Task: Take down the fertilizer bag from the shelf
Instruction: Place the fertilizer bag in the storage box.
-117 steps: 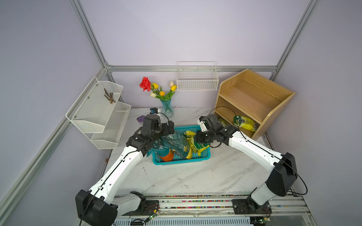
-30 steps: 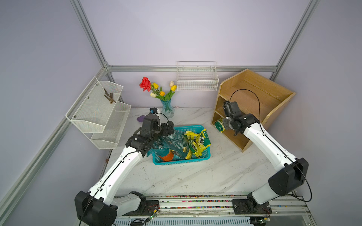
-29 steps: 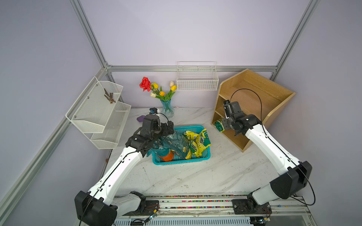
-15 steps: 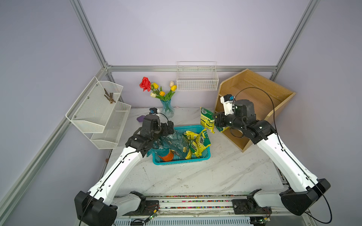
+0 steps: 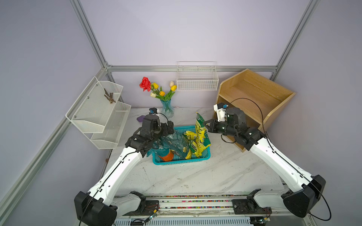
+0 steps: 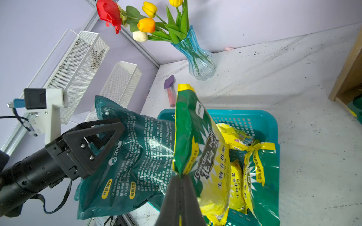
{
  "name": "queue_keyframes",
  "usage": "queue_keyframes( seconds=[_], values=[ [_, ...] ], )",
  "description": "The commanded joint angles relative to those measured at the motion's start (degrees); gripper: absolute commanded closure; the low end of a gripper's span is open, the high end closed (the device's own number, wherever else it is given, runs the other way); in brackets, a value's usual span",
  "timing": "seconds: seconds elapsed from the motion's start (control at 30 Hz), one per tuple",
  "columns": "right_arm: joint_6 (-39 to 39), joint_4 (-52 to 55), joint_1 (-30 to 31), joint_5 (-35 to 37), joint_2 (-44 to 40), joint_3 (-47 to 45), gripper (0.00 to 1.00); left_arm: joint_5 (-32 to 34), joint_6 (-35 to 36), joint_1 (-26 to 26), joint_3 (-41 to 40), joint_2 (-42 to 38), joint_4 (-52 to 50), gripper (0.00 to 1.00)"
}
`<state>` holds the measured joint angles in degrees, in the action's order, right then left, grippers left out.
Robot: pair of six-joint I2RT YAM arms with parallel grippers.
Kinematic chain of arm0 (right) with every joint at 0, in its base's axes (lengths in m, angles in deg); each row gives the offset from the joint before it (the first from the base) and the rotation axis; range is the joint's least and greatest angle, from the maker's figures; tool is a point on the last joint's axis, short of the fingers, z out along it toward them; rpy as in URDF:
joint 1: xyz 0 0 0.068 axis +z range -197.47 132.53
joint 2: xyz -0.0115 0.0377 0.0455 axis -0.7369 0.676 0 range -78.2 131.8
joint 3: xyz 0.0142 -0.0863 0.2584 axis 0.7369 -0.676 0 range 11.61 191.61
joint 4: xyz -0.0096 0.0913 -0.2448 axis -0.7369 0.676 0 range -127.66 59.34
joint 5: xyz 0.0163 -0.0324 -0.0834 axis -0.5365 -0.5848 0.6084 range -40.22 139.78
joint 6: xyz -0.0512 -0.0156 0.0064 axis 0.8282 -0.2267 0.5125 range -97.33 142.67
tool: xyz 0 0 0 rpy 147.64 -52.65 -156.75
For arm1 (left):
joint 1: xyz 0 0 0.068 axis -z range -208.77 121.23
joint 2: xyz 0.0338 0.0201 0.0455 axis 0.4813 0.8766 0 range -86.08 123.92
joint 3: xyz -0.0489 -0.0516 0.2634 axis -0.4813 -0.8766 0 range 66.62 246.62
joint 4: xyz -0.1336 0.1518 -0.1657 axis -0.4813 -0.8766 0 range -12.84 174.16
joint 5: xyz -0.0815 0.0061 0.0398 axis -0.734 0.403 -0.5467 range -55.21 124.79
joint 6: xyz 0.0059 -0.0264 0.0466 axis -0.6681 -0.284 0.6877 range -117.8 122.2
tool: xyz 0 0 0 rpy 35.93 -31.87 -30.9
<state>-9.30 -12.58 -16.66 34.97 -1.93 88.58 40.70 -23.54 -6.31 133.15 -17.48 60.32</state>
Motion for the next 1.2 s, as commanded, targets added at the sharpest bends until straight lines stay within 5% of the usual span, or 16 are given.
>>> queue_keyframes(
  seconds=[0.0,0.73,1.17],
  values=[
    [-2.0,-6.4,1.3,1.8,-1.5,-0.3,1.0,0.9,-0.1,-0.7,-2.1,-0.4,-2.2,0.0],
    [-7.0,-14.7,2.9,2.9,6.2,-22.2,1.0,1.1,-0.5,-0.8,-3.1,-0.8,-2.2,0.0],
    [1.4,-4.2,7.7,10.8,15.2,-16.8,1.0,0.9,-0.7,-0.8,-3.2,-0.7,-2.0,0.0]
  ],
)
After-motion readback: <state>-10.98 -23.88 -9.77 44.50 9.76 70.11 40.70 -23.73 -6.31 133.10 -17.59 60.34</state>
